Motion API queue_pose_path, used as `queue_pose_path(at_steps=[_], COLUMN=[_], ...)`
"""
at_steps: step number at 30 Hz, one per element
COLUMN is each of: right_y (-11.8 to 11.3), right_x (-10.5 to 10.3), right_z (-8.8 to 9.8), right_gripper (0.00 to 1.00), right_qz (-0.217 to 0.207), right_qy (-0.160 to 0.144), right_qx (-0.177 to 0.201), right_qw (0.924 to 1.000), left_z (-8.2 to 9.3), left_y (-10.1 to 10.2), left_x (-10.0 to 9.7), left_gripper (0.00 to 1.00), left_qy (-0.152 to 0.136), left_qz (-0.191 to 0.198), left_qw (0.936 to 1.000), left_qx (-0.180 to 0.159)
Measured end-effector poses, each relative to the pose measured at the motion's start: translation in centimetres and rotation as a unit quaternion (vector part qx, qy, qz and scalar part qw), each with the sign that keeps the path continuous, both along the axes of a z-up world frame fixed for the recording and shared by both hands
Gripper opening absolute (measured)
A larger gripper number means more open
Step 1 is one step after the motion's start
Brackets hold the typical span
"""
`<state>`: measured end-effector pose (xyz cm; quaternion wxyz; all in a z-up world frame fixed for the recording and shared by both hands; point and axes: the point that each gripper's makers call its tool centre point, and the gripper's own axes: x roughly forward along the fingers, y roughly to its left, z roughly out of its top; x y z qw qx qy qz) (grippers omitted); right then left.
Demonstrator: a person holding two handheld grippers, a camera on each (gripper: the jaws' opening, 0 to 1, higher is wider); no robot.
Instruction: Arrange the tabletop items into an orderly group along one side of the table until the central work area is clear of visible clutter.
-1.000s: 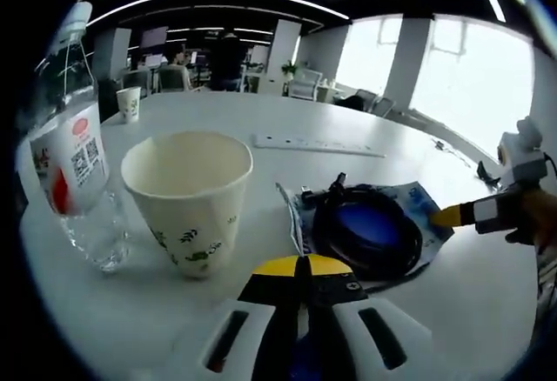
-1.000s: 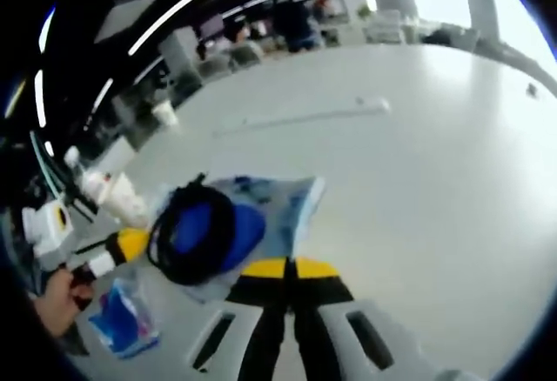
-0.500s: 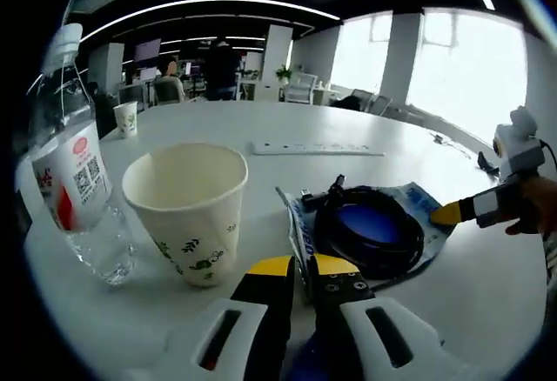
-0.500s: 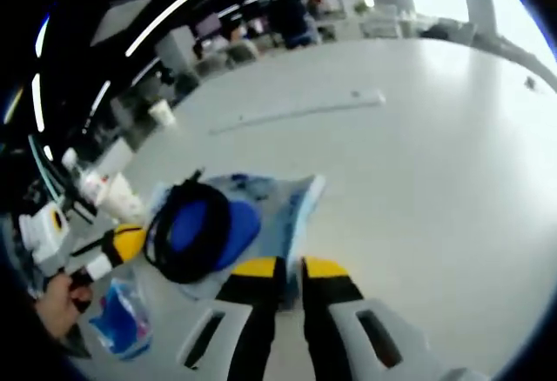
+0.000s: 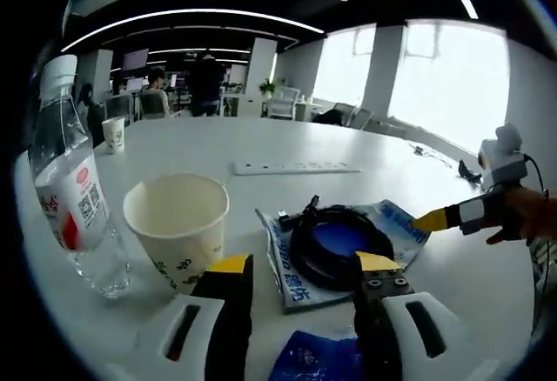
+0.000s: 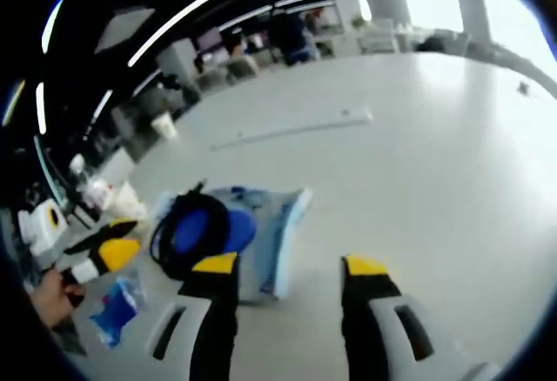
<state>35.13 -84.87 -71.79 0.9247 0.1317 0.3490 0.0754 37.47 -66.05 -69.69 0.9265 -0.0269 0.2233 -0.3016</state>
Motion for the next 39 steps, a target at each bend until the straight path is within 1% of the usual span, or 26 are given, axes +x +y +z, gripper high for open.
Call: queue_pose_path(at_steps=[3,6,9,10,12,15,19,22,28,30,34,39], right_y=[0.3,0.7,1.2,1.3,1.7,2.2,3.1,3.6,4.4,4.9,6.3,8.0], right_x=[-0.2,-0.5,-1.1,-1.2,-1.5,-2.0,-2.7,-3.2,-4.0,-4.2,-4.8,-5.4], right_z=[0.7,1.4,2.2,2.4,2.8,3.4,4.1,4.3,4.6,4.8,5.1,5.5], right_gripper=[0.53,0.65,0.72,0.75,0.81,0.85,0.93,0.93,0.93,0.93,0.92,0.91], right_qz=[0.008,0.02,0.034,0.036,0.044,0.057,0.079,0.09,0.104,0.113,0.132,0.158], right_qy=[-0.009,-0.02,-0.027,-0.029,-0.034,-0.036,-0.046,-0.048,-0.048,-0.051,-0.055,-0.061], right_qx=[-0.001,-0.006,-0.01,-0.011,-0.011,-0.008,-0.018,-0.02,-0.023,-0.022,-0.021,-0.024], right_qw=[0.9999,0.9996,0.999,0.9989,0.9984,0.9977,0.9957,0.9946,0.9932,0.9921,0.9895,0.9853], left_z=[0.5,1.3,2.3,2.6,3.2,4.0,5.3,5.9,6.8,7.0,7.8,8.3], left_y=[-0.2,-0.4,-0.3,-0.1,0.1,0.3,0.6,0.8,1.0,1.1,1.6,2.8], left_x=[-0.5,-1.2,-1.4,-1.5,-1.7,-2.1,-3.0,-3.7,-4.6,-4.9,-6.2,-7.6], left_gripper=[0.53,0.6,0.72,0.74,0.75,0.82,0.89,0.94,0.97,0.98,0.99,0.99], left_qy=[-0.006,-0.009,-0.025,-0.026,-0.027,-0.03,-0.038,-0.044,-0.044,-0.045,-0.045,-0.049], left_qz=[-0.009,-0.017,-0.015,-0.014,-0.016,-0.016,-0.024,-0.034,-0.042,-0.044,-0.044,-0.042], left_qw=[0.9999,0.9998,0.9995,0.9995,0.9993,0.9991,0.9987,0.9982,0.9977,0.9976,0.9973,0.9975], left_qx=[0.001,-0.008,-0.016,-0.015,-0.019,-0.024,-0.025,-0.025,-0.028,-0.029,-0.037,-0.03])
